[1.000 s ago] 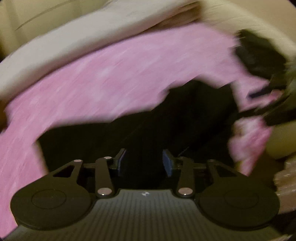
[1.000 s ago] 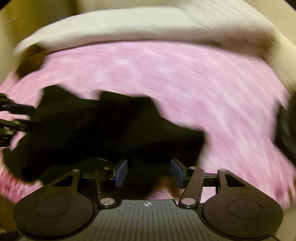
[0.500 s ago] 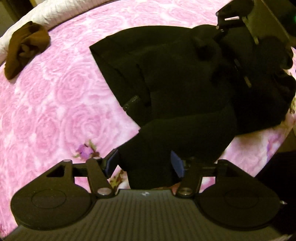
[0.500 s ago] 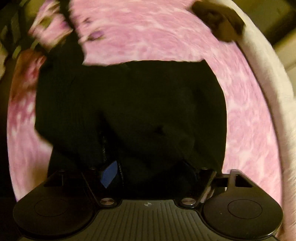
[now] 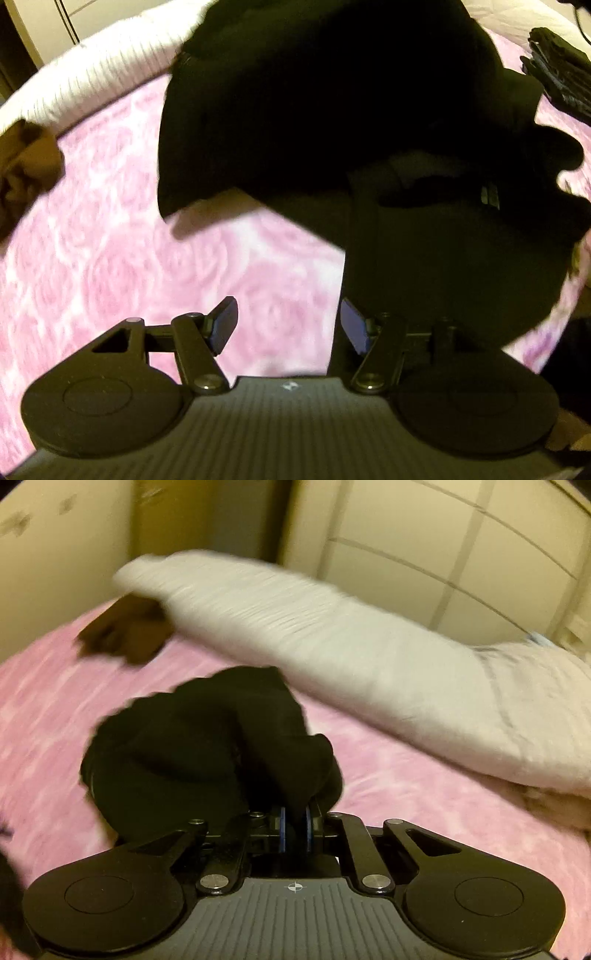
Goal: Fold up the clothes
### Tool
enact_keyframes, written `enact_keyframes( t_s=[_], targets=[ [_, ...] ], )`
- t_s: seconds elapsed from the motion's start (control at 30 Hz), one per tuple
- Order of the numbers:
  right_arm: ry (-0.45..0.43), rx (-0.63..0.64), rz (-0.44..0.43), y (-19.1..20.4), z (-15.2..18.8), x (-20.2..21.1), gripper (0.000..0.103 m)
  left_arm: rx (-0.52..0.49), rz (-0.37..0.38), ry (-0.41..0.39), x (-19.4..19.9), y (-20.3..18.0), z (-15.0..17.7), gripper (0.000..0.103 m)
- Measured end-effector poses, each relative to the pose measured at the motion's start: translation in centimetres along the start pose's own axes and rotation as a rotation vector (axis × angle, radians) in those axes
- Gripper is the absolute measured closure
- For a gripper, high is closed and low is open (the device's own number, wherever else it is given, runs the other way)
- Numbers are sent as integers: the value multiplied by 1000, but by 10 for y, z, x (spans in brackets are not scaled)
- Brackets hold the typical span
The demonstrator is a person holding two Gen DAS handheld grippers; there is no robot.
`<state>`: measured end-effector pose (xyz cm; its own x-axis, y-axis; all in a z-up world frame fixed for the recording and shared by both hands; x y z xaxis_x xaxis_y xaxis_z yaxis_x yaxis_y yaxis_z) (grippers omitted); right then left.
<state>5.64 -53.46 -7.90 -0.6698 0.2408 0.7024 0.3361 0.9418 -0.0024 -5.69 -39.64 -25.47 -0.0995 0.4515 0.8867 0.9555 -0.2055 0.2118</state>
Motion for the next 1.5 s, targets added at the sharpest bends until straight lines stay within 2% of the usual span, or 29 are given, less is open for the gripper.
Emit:
enact_keyframes(
  t_s=[0.13, 0.2, 0.27, 0.33, 0.37, 0.43, 0.6, 0.77, 0.97, 1.03, 1.1, 1.17, 1.2, 1.23, 1.27, 1.37, 1.5],
  targets=[
    [-4, -61, 36, -49, -19, -18, 90, -8, -41, 11, -3, -5, -29, 45],
    [-26, -108, 68, -73, -24, -17, 80, -10, -48, 9, -6, -12, -45, 43],
    [-24, -140, 81, -92, -14, -9, 62, -37, -46, 11, -15, -22, -64, 42],
    [-8, -168, 87, -115, 0, 0, 51, -78, -34, 12, -25, -33, -81, 42],
    [1, -182, 89, -126, 8, 5, 49, -103, -25, 10, -30, -39, -90, 42],
    [52, -233, 103, -145, 38, 18, 44, -183, -8, 0, -38, -57, -112, 41],
    [258, -441, 211, -184, 150, 56, 36, -453, -7, -31, -72, -81, -163, 40],
    [418, -662, 269, -191, 245, 87, 34, -681, -66, -60, -111, -70, -213, 37],
    [442, -840, 207, -185, 286, 90, 29, -836, -127, -10, -160, -25, -247, 33],
    [441, -888, 180, -182, 289, 80, 29, -920, -109, 10, -173, -21, -248, 38],
    [447, -925, 171, -182, 290, 71, 29, -973, -74, 32, -180, -23, -245, 60],
    [459, -964, 176, -184, 294, 58, 29, -1000, -55, 40, -184, -25, -242, 72],
    [468, -981, 181, -185, 295, 52, 35, -1010, -50, 40, -185, -27, -240, 80],
    [477, -983, 190, -187, 294, 49, 67, -1009, -48, 32, -184, -27, -239, 83],
    [476, -963, 188, -188, 288, 49, 85, -1000, -47, 21, -181, -27, -238, 85],
    [470, -897, 178, -191, 269, 50, 91, -916, -58, -19, -157, -13, -239, 86],
    [408, -720, 148, -198, 207, 70, 92, -762, -83, -26, -98, 15, -221, 88]
  ],
)
Point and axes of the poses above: each gripper's, at about its wrist camera, not at the fingertips, and x roughly against the way its jaws point, y to its left, z to its underside, the point moved 6 cm from there along -x, roughly the way its jaws point, and after that the axes turned 14 degrees about -x, right-handed, at the moved point
